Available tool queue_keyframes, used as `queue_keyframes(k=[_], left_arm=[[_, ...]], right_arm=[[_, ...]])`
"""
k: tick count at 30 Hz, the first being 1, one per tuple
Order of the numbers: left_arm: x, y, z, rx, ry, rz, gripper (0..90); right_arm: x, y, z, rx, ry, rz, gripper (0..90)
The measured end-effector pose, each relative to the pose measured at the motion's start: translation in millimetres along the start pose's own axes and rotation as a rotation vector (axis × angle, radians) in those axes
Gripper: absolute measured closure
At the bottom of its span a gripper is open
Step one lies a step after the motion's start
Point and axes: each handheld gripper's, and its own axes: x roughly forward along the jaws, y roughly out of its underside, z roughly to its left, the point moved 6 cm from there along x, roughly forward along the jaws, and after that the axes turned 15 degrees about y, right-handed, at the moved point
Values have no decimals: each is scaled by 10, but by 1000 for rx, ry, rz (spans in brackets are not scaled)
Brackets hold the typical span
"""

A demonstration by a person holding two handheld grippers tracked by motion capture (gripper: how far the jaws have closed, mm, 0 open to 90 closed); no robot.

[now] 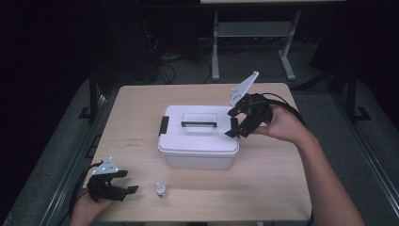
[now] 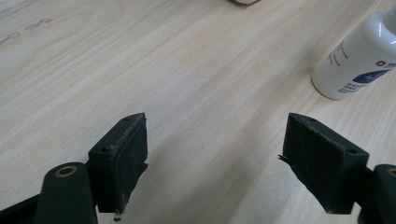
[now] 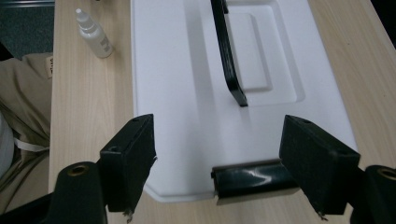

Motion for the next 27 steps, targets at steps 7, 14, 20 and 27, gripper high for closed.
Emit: queue_keyframes(k=[7, 14, 20, 27], left_arm=[[-9, -7, 4, -1, 3, -9, 219], [-10, -6, 3, -2, 3, -11, 219], [-11, 2, 11, -4, 1, -7, 219], [-26, -3, 12, -5, -2, -15, 219]], right_arm=[[74, -169, 22, -27, -12, -7, 265], [146, -343, 32, -51, -31, -13, 285], [269, -448, 43, -72, -46, -9, 303], [430, -548, 50, -93, -64, -2, 347]])
